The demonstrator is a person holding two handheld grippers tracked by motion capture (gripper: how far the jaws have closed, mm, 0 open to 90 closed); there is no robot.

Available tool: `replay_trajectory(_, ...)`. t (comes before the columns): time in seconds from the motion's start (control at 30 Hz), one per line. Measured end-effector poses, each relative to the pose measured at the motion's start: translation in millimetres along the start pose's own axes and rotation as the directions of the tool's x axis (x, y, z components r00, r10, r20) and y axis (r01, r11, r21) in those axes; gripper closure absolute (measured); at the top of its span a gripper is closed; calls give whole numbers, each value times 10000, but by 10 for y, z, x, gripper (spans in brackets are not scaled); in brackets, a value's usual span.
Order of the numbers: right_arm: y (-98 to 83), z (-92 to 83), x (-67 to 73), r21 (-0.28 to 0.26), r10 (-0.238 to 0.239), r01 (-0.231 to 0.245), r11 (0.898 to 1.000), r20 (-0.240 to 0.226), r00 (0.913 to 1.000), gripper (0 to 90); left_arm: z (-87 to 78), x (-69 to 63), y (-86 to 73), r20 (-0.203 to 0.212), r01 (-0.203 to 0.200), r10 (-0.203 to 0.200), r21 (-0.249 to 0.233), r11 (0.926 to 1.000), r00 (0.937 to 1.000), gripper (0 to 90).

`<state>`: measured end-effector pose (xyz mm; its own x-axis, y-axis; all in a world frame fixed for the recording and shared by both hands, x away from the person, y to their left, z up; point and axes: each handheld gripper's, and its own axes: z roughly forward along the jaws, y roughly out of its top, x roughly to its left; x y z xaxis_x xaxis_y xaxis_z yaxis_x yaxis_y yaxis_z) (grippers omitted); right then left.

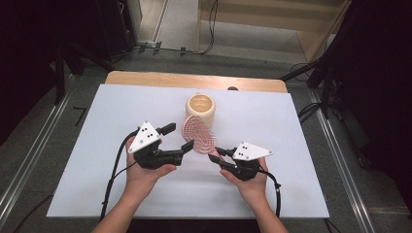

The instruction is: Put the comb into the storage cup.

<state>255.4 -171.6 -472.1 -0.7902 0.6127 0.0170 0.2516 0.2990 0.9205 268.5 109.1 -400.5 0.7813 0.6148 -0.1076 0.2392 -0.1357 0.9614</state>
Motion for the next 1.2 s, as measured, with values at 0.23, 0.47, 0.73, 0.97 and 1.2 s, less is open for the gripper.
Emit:
replay_trajectory(0.23, 6, 19, 21, -29, -67, 67, 10000, -32, 10000, 681, 108, -41, 7, -160, 285, -279, 377, 9989, 9995, 279)
replay_trajectory(0.47, 16, 33, 51, -33, -137, 136, 9999, -98, 9999, 681, 194, -55, -10, 22, 632, -634, 560, 9964, 9980, 283)
replay_trajectory(0.73, 23, 42, 75, -97, -202, 201, 9998, -124, 9997, 681, 258, -83, -23, 271, 927, -946, 637, 9937, 9951, 302)
replay_trajectory(0.97, 30, 55, 116, -157, -365, 363, 9992, -128, 9993, 681, 276, -89, -23, 266, 1104, -1122, 599, 9921, 9933, 351)
replay_trajectory(1.2, 31, 61, 131, -257, -467, 468, 9986, 12, 9989, 681, 267, -60, -23, 223, 1227, -1243, 631, 9904, 9920, 450)
